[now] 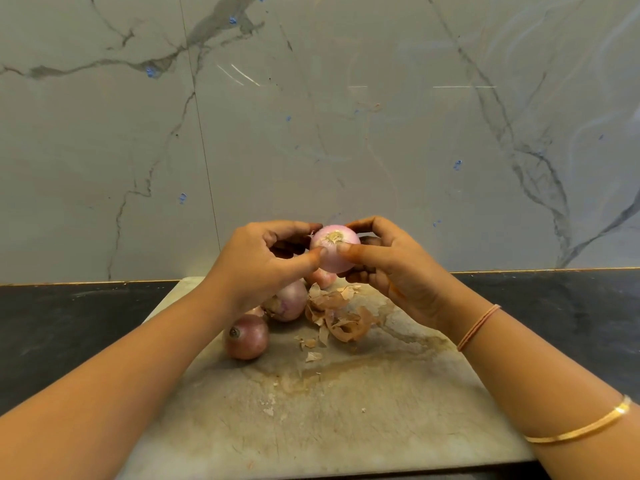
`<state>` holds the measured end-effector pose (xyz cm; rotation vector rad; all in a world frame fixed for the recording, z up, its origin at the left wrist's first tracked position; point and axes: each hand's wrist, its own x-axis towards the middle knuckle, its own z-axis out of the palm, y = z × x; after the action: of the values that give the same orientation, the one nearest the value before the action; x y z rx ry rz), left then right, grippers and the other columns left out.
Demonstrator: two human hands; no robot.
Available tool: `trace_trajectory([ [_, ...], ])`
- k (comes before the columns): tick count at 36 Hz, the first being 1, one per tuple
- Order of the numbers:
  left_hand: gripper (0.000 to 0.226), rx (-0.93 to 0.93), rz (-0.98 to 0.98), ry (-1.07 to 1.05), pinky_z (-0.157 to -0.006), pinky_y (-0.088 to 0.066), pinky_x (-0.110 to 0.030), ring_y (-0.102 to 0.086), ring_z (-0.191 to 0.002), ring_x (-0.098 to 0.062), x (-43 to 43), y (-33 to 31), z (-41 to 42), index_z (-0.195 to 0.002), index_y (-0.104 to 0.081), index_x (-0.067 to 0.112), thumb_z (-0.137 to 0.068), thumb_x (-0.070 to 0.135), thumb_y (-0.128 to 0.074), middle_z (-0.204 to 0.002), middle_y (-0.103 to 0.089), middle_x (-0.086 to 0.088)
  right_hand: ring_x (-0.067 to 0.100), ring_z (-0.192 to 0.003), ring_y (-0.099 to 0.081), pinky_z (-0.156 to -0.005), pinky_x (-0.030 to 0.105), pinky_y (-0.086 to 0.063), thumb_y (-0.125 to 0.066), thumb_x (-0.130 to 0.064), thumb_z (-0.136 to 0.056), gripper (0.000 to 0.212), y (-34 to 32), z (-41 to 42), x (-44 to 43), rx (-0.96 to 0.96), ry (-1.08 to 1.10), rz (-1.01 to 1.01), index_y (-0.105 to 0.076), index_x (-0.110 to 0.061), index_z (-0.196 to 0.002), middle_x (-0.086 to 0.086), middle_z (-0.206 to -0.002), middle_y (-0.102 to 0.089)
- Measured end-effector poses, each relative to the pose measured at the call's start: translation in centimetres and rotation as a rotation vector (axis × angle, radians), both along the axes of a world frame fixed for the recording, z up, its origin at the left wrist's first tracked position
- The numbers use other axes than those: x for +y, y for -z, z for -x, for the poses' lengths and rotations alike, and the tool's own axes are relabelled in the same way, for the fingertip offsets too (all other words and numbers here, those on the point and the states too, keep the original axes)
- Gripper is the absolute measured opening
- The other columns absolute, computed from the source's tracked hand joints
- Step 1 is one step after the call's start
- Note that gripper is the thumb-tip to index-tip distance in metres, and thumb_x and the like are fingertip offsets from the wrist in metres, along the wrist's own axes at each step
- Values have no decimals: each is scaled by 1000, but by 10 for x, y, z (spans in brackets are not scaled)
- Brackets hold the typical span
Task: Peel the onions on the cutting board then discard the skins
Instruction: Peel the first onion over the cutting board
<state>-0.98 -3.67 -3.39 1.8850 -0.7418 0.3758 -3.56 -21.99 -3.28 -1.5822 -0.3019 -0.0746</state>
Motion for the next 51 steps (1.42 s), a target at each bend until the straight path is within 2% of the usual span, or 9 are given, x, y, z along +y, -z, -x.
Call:
trace_trajectory([
  [3, 30, 29, 28, 27, -75, -54, -17, -69, -85, -2, 1, -1, 0, -100, -66, 33, -81, 9, -69, -89, -72, 17, 30, -101, -64, -88, 39, -54, -66, -10, -87, 28, 0, 0, 0, 1, 0, 13, -52, -17, -110, 16, -118, -61],
  [10, 40, -21, 11, -50, -70, -49, -8, -65, -85, 7, 2, -3, -1, -92, -66, 38, -86, -1, -58, -88, -68, 21, 24, -92, -64, -76, 28, -56, -62, -9, -89, 24, 0, 1, 0, 12, -43, -38, -52, -16, -110, 15, -116, -60],
  [15, 27, 25, 73, -66, -80, -53, -19, -66, -92, -3, -2, 0, 1, -100, -66, 37, -86, 14, -61, -93, -72, 13, 28, -102, -64, -84, 32, -57, -62, -8, -90, 27, 2, -3, 0, -18, -14, -72, -50, -21, -110, 13, -118, -58],
  [20, 16, -138, -106, -190, -78, -56, -30, -64, -89, -4, -5, -1, 7, -98, -69, 31, -82, 27, -67, -91, -69, 15, 22, -103, -62, -85, 30, -57, -67, -14, -88, 37, 6, -6, 0, -113, 74, 54, -47, -24, -117, 3, -117, -55],
  [26, 18, -226, -146, -254, -76, -56, -27, -64, -84, 1, -7, -2, 10, -98, -73, 30, -80, 29, -71, -84, -64, 26, 14, -94, -61, -78, 24, -57, -74, -20, -83, 41, 6, -3, 1, -207, 134, 167, -44, -29, -108, -10, -105, -53],
  [34, 13, -356, -187, -341, -71, -57, -31, -65, -77, -3, -8, -1, 10, -94, -77, 23, -82, 23, -73, -80, -65, 19, 16, -96, -63, -79, 27, -59, -77, -24, -79, 47, 5, 1, 4, -265, 166, 244, -40, -28, -107, -11, -103, -52],
  [41, 28, -372, -223, -421, -62, -54, -36, -62, -70, -11, -10, -2, 13, -81, -73, 22, -74, 44, -57, -75, -68, 9, 16, -97, -63, -78, 23, -58, -77, -23, -80, 48, 6, 1, 5, -253, 153, 232, -42, -24, -112, -10, -105, -52],
  [47, 5, -324, -204, -480, -66, -52, -32, -59, -71, -11, -7, -4, 10, -80, -70, 19, -80, 24, -68, -75, -66, 8, 15, -95, -61, -77, 22, -57, -74, -19, -83, 46, 6, -1, 3, -192, 135, 164, -45, -24, -118, -8, -108, -53],
  [51, 4, -268, -211, -550, -66, -48, -29, -60, -73, -13, -3, -5, 6, -81, -68, 21, -82, 24, -66, -75, -64, 10, 20, -100, -62, -79, 25, -58, -69, -12, -85, 41, 6, -3, 3, -149, 82, 93, -47, -24, -117, -1, -115, -54],
])
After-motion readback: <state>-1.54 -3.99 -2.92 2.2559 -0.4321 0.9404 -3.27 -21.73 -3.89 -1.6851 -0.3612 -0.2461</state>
